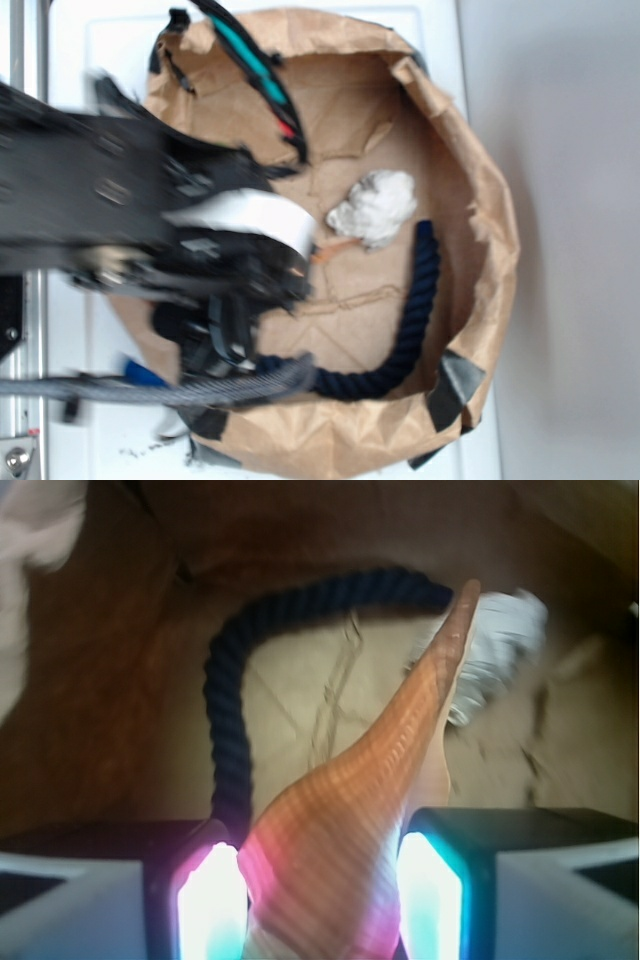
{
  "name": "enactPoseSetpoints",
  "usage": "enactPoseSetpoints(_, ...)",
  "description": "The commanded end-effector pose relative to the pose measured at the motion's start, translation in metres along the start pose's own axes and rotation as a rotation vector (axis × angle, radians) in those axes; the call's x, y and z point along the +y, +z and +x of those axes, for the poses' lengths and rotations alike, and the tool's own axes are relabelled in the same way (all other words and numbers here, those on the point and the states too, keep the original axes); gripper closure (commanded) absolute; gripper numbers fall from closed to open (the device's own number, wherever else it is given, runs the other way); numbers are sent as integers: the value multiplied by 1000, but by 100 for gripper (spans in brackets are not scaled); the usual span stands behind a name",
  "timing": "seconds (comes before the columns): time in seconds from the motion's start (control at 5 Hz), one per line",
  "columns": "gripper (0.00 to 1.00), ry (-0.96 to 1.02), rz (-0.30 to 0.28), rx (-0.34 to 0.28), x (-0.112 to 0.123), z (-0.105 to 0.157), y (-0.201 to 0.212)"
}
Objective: Grab the shell.
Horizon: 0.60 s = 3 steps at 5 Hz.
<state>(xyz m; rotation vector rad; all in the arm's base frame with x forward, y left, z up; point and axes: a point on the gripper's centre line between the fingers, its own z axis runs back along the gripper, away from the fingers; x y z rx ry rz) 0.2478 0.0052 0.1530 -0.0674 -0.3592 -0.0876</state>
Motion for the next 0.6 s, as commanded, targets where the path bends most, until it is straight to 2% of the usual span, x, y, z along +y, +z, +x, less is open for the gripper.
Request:
enactPoseSetpoints(0.0, 100, 102, 216, 51, 8, 25, 39)
enactPoseSetpoints(0.4, 100, 174, 217, 47, 18, 36, 38)
